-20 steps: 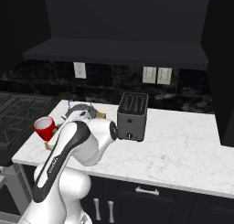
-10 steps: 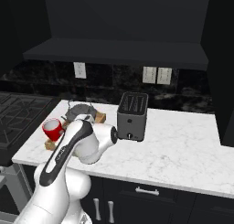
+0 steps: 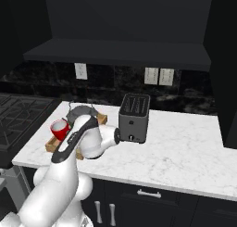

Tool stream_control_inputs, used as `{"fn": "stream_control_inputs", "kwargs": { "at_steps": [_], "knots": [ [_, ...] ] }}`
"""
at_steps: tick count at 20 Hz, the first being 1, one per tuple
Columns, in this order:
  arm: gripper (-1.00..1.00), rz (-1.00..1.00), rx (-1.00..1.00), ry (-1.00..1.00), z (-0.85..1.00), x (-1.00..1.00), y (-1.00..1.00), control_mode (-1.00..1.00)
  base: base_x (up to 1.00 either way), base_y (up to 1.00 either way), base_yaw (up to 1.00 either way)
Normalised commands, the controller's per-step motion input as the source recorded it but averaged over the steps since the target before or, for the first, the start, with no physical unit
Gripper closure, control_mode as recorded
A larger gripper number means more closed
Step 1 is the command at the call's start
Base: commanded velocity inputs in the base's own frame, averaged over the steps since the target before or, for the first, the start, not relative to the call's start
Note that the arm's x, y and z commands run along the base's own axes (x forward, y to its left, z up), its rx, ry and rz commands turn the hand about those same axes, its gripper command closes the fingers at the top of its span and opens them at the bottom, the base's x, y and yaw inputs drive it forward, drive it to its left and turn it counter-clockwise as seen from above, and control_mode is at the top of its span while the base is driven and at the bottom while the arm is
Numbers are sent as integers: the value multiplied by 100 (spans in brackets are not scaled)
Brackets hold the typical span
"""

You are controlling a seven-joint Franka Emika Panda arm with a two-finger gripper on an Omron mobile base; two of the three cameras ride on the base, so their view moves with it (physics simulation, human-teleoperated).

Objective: Pick the kettle from the counter and place it on the tray. Then pick the mug from the cabinet and place it on the tray. Then close the cabinet doors.

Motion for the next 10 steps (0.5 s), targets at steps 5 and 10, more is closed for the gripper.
{"fn": "stream_control_inputs", "kwargs": {
  "at_steps": [5,10],
  "knots": [
    [100,0,0,0,-41,28,0,-100,0,0,0],
    [100,0,0,0,-40,28,0,-100,0,0,0]
  ]
}}
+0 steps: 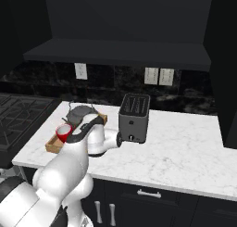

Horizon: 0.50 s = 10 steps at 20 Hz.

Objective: Pick the kettle from the counter and place it on the tray. Then pick the mug from the cabinet and place it on the tray. Then close the cabinet doors.

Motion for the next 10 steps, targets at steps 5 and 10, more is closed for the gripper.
{"fn": "stream_control_inputs", "kwargs": {
  "at_steps": [5,10],
  "knots": [
    [100,0,0,0,-32,26,2,-100,0,0,0],
    [100,0,0,0,-21,23,2,-100,0,0,0]
  ]
}}
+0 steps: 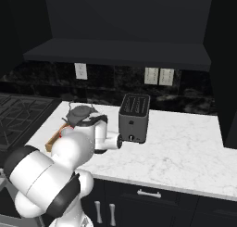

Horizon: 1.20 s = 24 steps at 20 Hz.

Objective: Pick the kettle from the counter and place it on the tray. Then pick the mug from the cabinet and place it on the tray. Then close the cabinet doors.

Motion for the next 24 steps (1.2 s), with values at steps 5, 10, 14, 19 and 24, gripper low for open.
{"fn": "stream_control_inputs", "kwargs": {
  "at_steps": [5,10,14,19,24],
  "knots": [
    [100,0,0,0,-16,28,1,-100,0,0,0],
    [100,0,0,0,-19,28,4,-100,0,0,0],
    [100,0,0,0,-28,22,5,-100,0,0,0],
    [100,0,0,0,-25,-3,0,-100,0,0,0],
    [-100,0,0,0,-16,-39,0,-100,0,0,0]
  ]
}}
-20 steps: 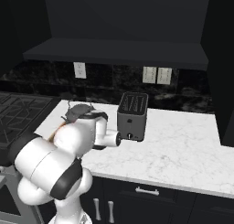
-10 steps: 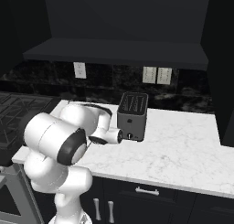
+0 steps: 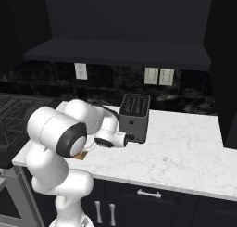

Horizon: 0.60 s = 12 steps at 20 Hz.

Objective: Pick the kettle from the counter and place it on the tray. Then pick the mug from the cabinet and place it on the tray. Then close the cabinet doors.

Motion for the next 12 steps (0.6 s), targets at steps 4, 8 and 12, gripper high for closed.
{"fn": "stream_control_inputs", "kwargs": {
  "at_steps": [4,8,12],
  "knots": [
    [-100,0,0,0,0,-29,6,-100,0,0,0],
    [-100,-2,0,0,1,-2,14,-100,0,0,0],
    [-100,-5,0,0,26,-16,1,-100,0,0,0]
  ]
}}
